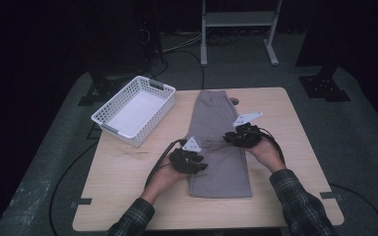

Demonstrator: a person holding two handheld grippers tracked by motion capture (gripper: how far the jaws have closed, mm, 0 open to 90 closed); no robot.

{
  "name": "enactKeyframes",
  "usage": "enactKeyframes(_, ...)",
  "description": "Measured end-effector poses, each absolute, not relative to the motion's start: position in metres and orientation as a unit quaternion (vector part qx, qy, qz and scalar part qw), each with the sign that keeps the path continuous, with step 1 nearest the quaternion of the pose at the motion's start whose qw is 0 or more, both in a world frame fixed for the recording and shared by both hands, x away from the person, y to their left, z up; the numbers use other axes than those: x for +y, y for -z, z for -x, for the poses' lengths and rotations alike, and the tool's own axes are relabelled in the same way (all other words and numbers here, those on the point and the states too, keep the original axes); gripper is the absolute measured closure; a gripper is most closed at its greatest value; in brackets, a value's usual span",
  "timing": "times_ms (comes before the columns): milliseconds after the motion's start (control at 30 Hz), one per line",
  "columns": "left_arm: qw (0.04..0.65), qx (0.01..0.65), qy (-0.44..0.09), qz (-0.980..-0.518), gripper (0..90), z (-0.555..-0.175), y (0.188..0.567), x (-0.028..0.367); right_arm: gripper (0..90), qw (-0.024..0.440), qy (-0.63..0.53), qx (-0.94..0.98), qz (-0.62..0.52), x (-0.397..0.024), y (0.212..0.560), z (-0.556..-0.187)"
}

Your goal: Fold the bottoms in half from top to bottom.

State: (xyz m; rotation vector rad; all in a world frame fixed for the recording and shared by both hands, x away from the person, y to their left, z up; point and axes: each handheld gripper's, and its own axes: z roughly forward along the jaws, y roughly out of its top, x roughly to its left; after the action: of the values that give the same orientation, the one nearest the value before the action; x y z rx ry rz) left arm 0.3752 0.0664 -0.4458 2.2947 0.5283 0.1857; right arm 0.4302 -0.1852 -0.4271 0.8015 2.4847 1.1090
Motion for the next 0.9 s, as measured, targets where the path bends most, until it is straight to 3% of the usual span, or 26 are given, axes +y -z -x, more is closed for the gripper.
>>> enactKeyframes(333,0.373,0.196,-0.077,-0.904,51.1,-0.362,0.443,0.070,61.4,0.115,-0.400,0.869,-0.267,-0.216,0.431,-0.389)
enactKeyframes(900,0.387,0.141,-0.064,-0.909,53.7,-0.298,0.440,0.095,58.3,0.047,-0.379,0.905,-0.188,-0.232,0.453,-0.310)
